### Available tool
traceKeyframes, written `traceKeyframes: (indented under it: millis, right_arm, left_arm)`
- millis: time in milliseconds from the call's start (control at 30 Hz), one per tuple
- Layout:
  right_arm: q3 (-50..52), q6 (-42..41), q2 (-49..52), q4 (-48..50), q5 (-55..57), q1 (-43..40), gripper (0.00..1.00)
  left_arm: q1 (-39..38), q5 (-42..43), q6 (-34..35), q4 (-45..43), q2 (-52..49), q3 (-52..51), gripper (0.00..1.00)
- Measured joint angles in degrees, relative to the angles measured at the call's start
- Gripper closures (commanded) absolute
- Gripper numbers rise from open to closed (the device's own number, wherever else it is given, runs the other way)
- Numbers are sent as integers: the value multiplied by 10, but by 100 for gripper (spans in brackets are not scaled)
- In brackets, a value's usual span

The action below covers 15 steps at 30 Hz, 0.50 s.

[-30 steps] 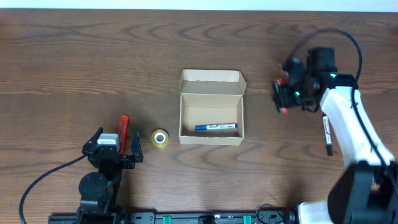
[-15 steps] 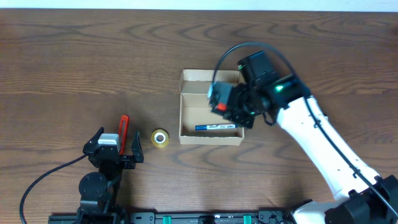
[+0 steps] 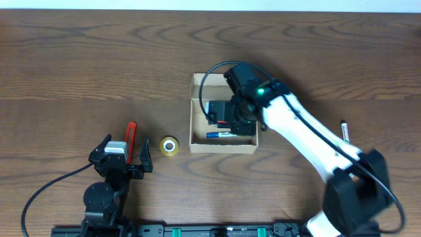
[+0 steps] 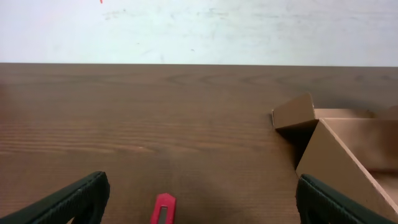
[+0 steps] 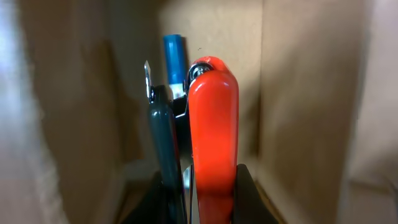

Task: Pack container
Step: 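Carry the stapler and pen into the box and release with right gripper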

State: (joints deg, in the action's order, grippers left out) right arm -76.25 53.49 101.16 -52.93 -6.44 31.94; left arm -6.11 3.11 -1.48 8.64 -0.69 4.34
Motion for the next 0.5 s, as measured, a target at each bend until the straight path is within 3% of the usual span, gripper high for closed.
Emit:
traceKeyframes:
  millis: [167, 333, 500]
  right_arm:
    - [0, 1, 52, 26, 5, 0, 98]
    - [0, -2, 60, 32, 5, 0, 65]
    - [0, 1, 60, 31, 2, 0, 62]
  left_arm:
    - [0, 0, 0, 0, 0, 0, 5]
    - [0, 0, 0, 0, 0, 0, 5]
    - [0, 2, 0, 0, 0, 0, 5]
